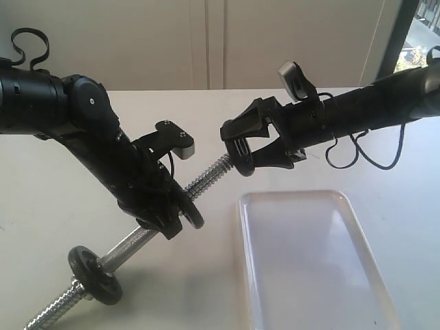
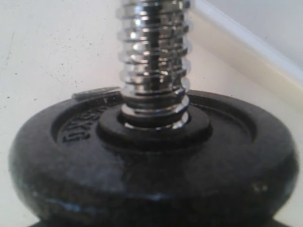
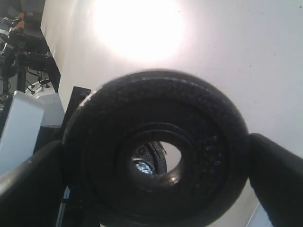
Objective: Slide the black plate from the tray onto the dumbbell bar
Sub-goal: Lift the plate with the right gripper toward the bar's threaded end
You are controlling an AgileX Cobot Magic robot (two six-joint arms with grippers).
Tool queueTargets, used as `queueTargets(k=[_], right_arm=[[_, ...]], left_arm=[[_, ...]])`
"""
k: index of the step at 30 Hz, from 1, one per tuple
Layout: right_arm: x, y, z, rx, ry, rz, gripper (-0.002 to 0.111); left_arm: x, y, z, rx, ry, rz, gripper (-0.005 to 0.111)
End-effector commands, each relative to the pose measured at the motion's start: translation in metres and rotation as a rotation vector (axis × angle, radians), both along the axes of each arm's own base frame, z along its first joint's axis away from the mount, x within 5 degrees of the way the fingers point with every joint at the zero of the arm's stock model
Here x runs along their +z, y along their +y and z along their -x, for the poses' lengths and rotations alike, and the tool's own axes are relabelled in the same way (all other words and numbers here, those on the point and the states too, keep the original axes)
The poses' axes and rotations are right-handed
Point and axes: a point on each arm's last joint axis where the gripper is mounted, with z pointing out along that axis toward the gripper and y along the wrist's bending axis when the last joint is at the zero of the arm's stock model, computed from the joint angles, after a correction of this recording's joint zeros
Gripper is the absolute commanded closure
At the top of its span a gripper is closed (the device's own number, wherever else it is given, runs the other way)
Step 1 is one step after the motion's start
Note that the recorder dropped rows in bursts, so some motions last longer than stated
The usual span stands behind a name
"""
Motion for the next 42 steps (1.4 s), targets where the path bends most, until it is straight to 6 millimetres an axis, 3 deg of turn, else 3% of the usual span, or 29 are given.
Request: queueTargets(k=[1,12,18,27,42], right_arm=[[0.003,0.014,0.0,0.016,0.011,-0.084,0.108],[0.004,0.017,-0.001,0.005,0.014,-0.109,0.108],[0.014,-0.005,-0.005,-0.038,-0.01,-0.096,0.108],[0.027,-0.005,-0.001,-0.029,-0.027,-0.08,0.108],[0.026,0.004,0.004,0.009,-0.019,-0.057,0.108]], left_arm=[[0.022,-0.005,0.0,0.044,-0.027,0.096,0.107],[0.022,-0.005,0.0,0.044,-0.027,0.096,0.107],[0.022,-0.005,-0.002,0.059,-0.046,0.104,0.107],[0.022,-0.005,-0.003,0.064,-0.055,0.107,0.107],[0.023,-0.005,-0.004,0.068,-0.063,0.11,0.107]])
